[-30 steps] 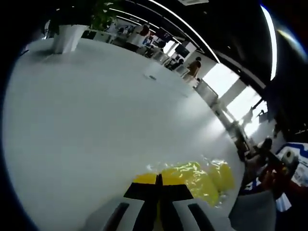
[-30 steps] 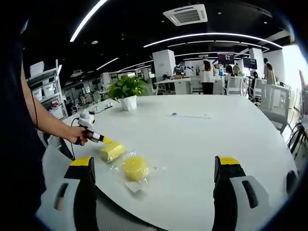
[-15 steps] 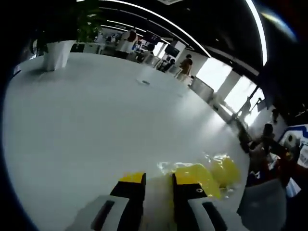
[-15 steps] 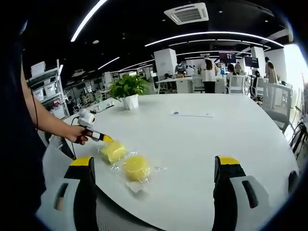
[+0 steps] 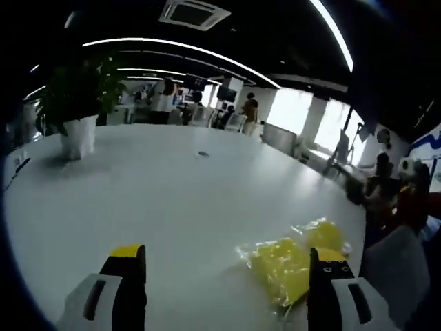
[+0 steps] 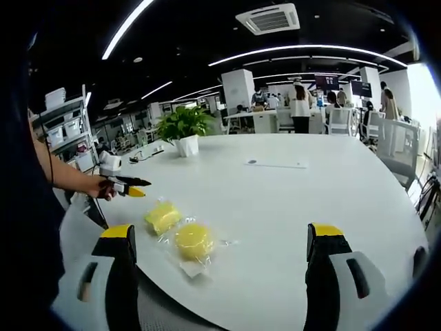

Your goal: Compare the silicone blocks by pressing each to a similar depth, holding the contact briefly, and releasing to observe deformation and rebound differences across the visible hardness samples.

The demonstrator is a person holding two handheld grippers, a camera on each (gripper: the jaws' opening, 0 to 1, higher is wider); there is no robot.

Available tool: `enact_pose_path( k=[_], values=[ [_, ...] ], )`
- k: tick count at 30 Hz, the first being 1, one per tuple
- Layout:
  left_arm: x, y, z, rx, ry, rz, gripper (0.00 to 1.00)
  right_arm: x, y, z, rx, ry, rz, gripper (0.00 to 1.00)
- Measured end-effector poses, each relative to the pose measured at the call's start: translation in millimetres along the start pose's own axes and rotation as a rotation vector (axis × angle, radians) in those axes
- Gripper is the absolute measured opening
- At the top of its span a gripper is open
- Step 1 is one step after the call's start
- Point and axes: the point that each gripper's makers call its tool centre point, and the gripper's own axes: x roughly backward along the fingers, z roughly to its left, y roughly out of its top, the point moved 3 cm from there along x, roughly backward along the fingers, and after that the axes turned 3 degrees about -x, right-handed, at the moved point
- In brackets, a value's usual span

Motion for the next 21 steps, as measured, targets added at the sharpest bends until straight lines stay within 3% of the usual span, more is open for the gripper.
enact_pose_path(
  k=[8, 10, 16, 21],
  values=[
    [52, 7.5, 7.3, 0.023, 0.031, -0.042, 1.0, -7, 1.9, -5, 0.006, 0.007, 0.006, 0.97],
    [63, 16.5, 3.9, 0.034, 0.029, -0.06, 1.0, -11, 2.8, -4, 0.012, 0.016, 0.013, 0.97],
    [68, 39.1, -14.6, -0.015, 0.005, -0.061, 1.0, -15, 5.7, -4, 0.019, 0.031, 0.015, 0.97],
    [63, 44.0, -24.3, 0.002, -0.009, -0.073, 1.0, -18, 5.2, -4, 0.016, 0.038, 0.016, 0.97]
  ],
)
